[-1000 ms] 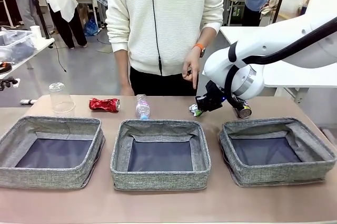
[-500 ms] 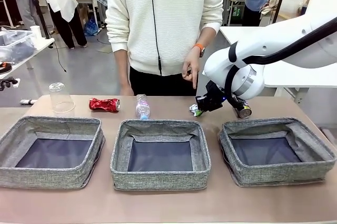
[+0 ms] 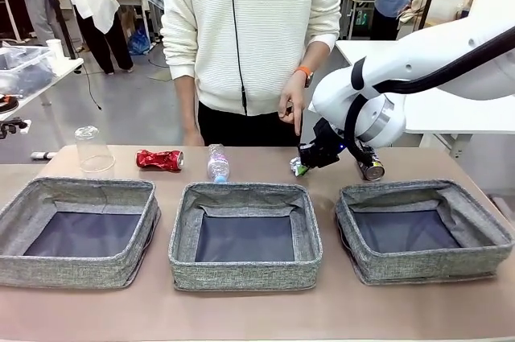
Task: Sort the waste into the appropriate baskets.
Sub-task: Pick up the waste item pointed out by the person.
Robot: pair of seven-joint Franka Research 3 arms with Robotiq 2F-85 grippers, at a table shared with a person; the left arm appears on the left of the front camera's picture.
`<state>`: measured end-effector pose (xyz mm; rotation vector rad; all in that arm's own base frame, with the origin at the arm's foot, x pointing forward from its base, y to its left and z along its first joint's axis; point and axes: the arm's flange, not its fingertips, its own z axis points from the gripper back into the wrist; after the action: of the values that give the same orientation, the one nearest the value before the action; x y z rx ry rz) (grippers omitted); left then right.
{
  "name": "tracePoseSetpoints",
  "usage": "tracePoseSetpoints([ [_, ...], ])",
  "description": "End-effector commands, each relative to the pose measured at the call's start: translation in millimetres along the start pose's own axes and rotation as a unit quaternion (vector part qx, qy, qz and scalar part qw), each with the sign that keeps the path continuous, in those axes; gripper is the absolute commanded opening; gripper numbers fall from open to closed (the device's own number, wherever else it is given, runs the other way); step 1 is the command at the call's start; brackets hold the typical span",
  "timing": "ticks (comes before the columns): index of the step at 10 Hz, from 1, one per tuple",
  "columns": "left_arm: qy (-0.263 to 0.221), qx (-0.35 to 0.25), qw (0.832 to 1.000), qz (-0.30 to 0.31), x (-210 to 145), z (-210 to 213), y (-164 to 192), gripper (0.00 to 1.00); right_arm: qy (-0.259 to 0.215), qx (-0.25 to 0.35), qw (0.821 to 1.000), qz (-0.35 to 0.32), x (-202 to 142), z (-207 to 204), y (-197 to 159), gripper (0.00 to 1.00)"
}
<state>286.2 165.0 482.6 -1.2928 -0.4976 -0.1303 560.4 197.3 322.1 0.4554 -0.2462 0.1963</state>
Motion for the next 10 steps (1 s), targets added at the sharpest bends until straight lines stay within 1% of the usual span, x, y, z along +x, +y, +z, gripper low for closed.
tracePoseSetpoints([
  [1,-0.004,-0.008,1.0,-0.011,1,0,-2,1.0,0.006,0.011,0.999,-0.029,-18,31,7,0.0],
  [4,-0.004,-0.008,1.0,-0.011,1,0,-2,1.0,0.001,0.017,0.999,-0.035,-19,40,5,0.0],
  [7,-0.004,-0.008,1.0,-0.011,1,0,-2,1.0,0.011,0.023,0.999,-0.032,-22,47,10,0.0],
  [8,-0.004,-0.008,1.0,-0.011,1,0,-2,1.0,0.029,0.033,0.999,-0.027,-29,69,23,0.0],
  [9,-0.004,-0.008,1.0,-0.011,1,0,-2,1.0,0.054,0.017,0.998,-0.021,-40,101,41,0.0],
  [10,-0.004,-0.008,1.0,-0.011,1,0,-2,1.0,0.062,-0.015,0.998,-0.005,-52,145,68,0.0],
])
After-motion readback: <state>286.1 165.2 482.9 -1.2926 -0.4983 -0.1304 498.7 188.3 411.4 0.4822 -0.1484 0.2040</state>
